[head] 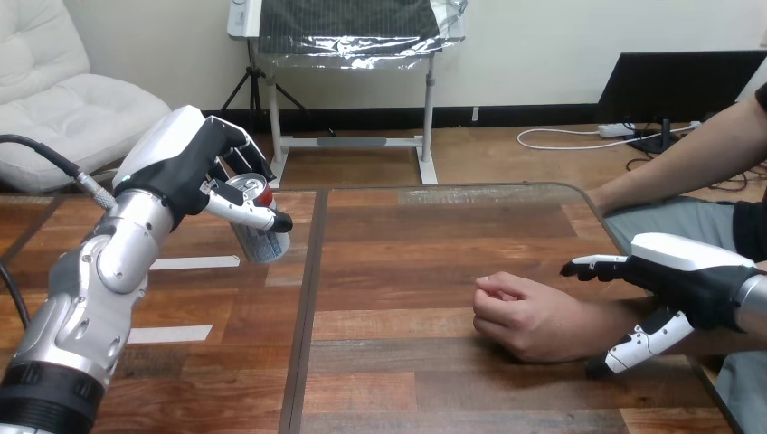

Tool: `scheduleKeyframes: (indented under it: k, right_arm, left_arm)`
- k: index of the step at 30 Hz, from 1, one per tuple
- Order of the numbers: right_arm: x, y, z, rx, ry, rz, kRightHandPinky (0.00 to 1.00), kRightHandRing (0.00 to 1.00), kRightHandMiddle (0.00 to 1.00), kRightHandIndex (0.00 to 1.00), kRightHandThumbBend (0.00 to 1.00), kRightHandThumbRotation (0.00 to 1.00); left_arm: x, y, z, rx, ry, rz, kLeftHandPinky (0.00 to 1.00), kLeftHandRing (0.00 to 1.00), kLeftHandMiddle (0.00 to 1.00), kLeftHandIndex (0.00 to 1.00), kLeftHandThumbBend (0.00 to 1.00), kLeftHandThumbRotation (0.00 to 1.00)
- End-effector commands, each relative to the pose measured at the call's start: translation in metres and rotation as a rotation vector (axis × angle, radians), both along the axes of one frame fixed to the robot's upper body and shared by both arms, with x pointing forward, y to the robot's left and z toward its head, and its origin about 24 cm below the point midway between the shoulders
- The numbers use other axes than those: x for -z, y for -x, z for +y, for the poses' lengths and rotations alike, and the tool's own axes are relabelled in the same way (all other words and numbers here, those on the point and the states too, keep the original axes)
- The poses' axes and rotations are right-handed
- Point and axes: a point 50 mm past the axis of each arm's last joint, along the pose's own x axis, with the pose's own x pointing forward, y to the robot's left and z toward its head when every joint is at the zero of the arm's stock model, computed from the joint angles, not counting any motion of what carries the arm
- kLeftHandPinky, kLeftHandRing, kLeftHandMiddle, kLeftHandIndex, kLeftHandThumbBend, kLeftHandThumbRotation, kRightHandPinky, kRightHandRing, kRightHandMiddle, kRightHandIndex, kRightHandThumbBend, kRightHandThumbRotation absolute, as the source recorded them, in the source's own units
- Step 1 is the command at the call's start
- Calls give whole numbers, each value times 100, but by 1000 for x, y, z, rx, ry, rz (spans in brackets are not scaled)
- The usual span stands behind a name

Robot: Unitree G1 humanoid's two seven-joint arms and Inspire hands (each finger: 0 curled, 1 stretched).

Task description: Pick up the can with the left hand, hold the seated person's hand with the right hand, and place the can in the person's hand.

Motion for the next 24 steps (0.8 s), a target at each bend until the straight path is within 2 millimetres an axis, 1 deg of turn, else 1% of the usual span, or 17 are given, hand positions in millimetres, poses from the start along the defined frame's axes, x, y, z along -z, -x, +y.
scheduleKeyframes:
  k: [1, 12, 24]
  right_arm:
    - [-20, -10, -2, -9, 48, -68, 91, 90, 91, 92, 100, 45]
    - [-17, -8, -2, -16, 98, -33, 92, 91, 92, 92, 100, 39]
    - [-11, -5, 0, -44, 117, -29, 91, 90, 90, 91, 100, 33]
  left_arm:
    - [-27, -3, 2, 2, 19, -100, 32, 37, 43, 44, 76, 0]
    - [-27, -3, 2, 2, 23, -100, 32, 36, 42, 43, 76, 0]
    - [-26, -4, 3, -5, 23, -97, 31, 36, 42, 43, 76, 0]
